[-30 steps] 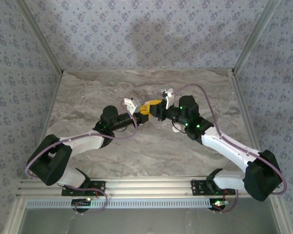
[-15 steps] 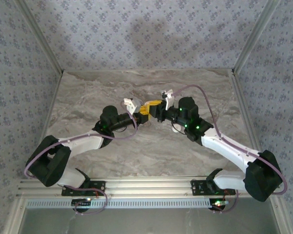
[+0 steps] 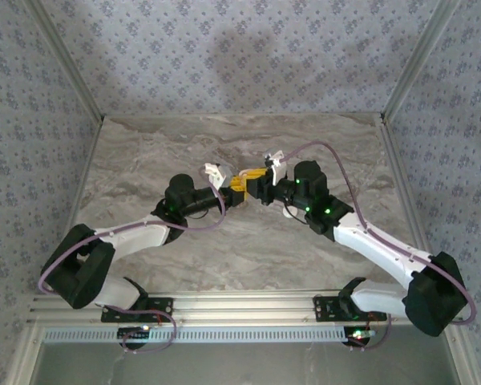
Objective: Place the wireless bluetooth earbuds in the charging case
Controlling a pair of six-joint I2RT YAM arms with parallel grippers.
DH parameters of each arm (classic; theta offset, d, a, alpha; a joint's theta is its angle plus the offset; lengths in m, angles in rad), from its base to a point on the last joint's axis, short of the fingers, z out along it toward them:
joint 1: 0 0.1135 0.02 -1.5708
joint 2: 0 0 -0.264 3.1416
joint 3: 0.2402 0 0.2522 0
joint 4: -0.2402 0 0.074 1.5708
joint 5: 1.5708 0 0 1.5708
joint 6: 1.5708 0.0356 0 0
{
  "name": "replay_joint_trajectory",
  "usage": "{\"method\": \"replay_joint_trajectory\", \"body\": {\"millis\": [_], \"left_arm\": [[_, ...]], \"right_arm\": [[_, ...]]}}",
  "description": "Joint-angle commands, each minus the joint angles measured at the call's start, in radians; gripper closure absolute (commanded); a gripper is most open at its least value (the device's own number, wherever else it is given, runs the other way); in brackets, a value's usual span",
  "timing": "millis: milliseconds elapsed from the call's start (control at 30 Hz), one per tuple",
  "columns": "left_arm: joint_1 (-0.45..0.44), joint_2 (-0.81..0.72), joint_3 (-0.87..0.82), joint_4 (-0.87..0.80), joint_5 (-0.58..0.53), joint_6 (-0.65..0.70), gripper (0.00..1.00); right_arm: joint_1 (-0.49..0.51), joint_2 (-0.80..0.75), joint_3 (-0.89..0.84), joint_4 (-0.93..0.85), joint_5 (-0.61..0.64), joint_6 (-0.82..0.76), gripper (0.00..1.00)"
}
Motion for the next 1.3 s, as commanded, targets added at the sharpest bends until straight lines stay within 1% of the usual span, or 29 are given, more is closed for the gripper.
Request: {"method": "replay_joint_trajectory", "body": {"millis": [0, 300, 567, 667, 1267], "left_arm": [[-0.007, -0.069, 0.056, 0.151, 0.047, 0.018, 0.83], [-0.011, -0.07, 0.067, 0.124, 0.066, 0.03, 0.83], [-0.017, -0.074, 0.072, 0.099, 0.073, 0.048, 0.83], [-0.017, -0.075, 0.071, 0.096, 0.076, 0.051, 0.83], [-0.026, -0.081, 0.074, 0.068, 0.09, 0.068, 0.83]], "right_arm": [[-0.012, 0.001, -0.032, -0.155, 0.056, -0.018, 0.74], [-0.018, 0.001, -0.008, -0.179, 0.096, -0.006, 0.72], [-0.017, 0.017, 0.014, -0.18, 0.089, 0.001, 0.71], [-0.017, 0.024, 0.02, -0.187, 0.086, 0.004, 0.69], [-0.016, 0.053, 0.061, -0.238, 0.104, 0.017, 0.66]]}}
